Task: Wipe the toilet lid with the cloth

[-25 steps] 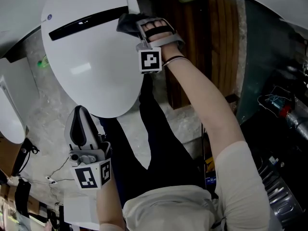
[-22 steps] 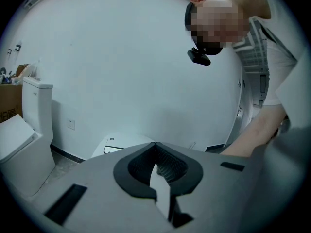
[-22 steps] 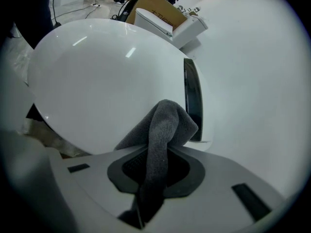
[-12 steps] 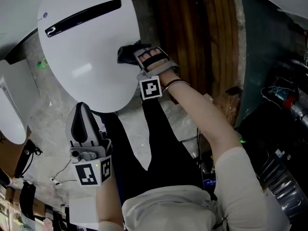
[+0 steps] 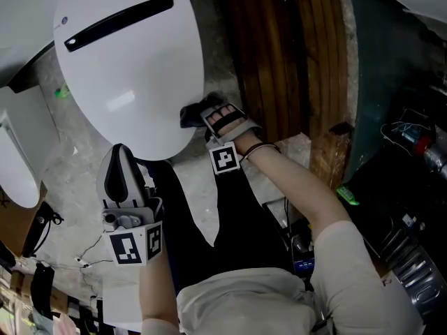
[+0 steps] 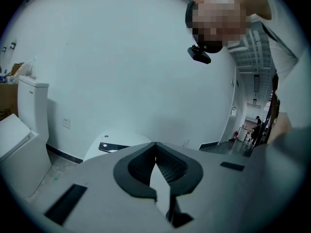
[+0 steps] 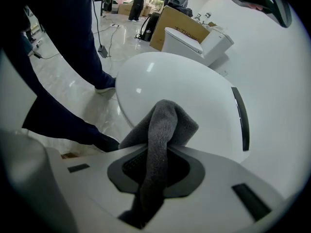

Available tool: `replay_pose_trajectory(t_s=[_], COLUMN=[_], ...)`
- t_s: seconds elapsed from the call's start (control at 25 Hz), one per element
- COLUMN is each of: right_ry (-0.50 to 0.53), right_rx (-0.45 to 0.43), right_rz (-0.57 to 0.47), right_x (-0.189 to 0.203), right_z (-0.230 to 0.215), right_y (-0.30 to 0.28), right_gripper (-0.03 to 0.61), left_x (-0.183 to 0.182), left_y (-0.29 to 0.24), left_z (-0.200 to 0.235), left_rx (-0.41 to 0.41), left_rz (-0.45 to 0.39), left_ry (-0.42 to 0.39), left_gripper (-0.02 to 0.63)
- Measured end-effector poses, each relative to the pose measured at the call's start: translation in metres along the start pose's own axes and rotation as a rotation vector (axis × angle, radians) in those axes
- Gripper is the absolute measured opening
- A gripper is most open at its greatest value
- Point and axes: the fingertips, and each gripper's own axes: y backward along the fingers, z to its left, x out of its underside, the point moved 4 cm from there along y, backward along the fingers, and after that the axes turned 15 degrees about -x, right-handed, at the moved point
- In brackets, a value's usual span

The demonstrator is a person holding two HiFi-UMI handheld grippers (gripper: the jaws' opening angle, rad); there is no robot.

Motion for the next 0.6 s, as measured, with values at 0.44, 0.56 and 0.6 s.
replay_pose_trajectory(t_s=[0.44,0.56,0.6], right_ry=[-0.007,-0.014,-0.007], right_rx=[-0.097,-0.014,0.016], right_rz=[0.059,0.022,0.023], right_x=[-0.001,-0.006,-0.006], right_z=[-0.008,-0.054,-0.073], right_y=[0.018,0.030,0.033], right_gripper=[0.064,0.064,0.064], left_x=[-0.006,-0.009,-0.011], left_y=[0.001,0.002,0.002], left_z=[0.008,0.015,0.017], left_rx=[-0.008,-0.022,-0.028], left_rz=[-0.006,-0.012,-0.015], left_ry=[0.000,0.000,0.001], left_gripper=[0.015,0.015,0.015])
